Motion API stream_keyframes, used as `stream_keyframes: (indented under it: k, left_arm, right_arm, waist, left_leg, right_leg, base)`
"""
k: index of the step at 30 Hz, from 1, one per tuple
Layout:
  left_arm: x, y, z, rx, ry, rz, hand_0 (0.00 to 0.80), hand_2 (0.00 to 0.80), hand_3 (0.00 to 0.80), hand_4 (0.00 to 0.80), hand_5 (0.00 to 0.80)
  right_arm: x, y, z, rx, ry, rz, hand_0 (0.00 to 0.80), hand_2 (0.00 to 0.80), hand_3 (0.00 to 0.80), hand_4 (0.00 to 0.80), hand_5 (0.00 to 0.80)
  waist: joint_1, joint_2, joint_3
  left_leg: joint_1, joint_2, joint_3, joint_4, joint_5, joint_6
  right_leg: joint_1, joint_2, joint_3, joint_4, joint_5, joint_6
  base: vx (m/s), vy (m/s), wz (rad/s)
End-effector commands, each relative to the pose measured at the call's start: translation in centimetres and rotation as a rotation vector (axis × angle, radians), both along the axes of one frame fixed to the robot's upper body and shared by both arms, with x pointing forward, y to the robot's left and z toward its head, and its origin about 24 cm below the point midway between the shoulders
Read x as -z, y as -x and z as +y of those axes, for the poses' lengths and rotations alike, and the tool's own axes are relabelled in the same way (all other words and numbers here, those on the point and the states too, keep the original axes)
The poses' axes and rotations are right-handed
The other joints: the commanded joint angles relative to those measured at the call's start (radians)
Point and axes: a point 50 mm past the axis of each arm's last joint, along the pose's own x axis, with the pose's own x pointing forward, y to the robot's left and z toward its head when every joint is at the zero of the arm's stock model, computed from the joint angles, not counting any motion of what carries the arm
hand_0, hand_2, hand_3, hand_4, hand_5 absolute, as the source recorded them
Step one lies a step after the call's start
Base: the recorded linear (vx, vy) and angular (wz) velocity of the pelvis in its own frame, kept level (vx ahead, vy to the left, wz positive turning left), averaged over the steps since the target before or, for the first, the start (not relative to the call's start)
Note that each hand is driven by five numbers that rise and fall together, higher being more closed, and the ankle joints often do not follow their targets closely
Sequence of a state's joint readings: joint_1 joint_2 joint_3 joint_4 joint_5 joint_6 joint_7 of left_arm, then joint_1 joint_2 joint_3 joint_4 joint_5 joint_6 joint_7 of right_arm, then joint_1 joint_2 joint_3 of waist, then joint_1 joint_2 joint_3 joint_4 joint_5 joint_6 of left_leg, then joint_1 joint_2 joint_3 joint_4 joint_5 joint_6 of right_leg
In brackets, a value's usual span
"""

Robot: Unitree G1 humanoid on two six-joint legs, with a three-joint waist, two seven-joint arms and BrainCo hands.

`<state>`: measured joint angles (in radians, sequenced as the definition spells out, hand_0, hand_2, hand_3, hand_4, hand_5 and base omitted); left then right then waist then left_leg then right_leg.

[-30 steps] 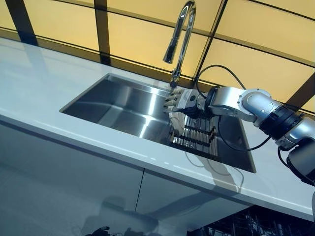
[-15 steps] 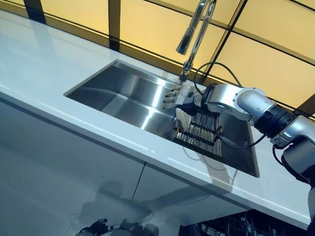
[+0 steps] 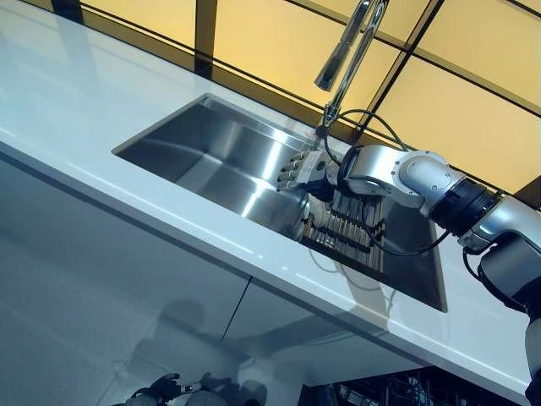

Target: Take plates into dishwasher

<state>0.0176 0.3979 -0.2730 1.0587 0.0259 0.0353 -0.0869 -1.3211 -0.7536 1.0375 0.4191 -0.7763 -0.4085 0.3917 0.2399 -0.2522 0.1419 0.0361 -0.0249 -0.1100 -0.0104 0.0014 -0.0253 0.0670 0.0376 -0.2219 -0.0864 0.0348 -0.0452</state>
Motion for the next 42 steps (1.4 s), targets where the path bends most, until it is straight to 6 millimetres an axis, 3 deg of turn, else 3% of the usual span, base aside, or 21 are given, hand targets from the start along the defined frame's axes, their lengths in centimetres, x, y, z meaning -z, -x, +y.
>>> stream_keyframes:
  k: [1,31,42]
  left_arm:
    - [0.1,0.8,0.6,0.020,-0.034,0.048,0.000,0.000,0.000,0.000,0.000]
    - [-0.8,-0.4,1.6,0.009,-0.037,-0.009,0.000,0.000,0.000,0.000,0.000]
    - [-1.0,-0.9,1.6,0.010,-0.034,-0.030,0.000,0.000,0.000,0.000,0.000]
  right_arm:
    - [-4.1,-1.1,-1.3,0.091,0.011,-0.099,0.000,0.000,0.000,0.000,0.000]
    - [-4.4,-2.9,-7.0,0.285,0.067,-0.116,0.000,0.000,0.000,0.000,0.000]
    - [-4.3,-3.0,-7.8,0.299,0.084,-0.132,0.000,0.000,0.000,0.000,0.000]
  waist:
    - [0.041,-0.025,0.009]
    - [0.059,-0.025,0.060]
    - [0.059,-0.021,0.076]
  left_leg:
    - [-0.015,0.000,0.047,0.040,-0.083,0.051]
    - [-0.063,-0.004,0.018,0.037,-0.064,0.047]
    - [-0.077,-0.005,0.013,0.037,-0.059,0.048]
  right_leg:
    - [0.039,0.029,0.002,-0.001,-0.066,0.019]
    - [0.006,0.024,-0.023,-0.001,-0.054,0.021]
    - [-0.004,0.022,-0.030,-0.001,-0.050,0.021]
  base:
    - [-0.030,0.000,0.05]
    - [-0.003,-0.001,0.02]
    - [-0.001,0.000,0.00]
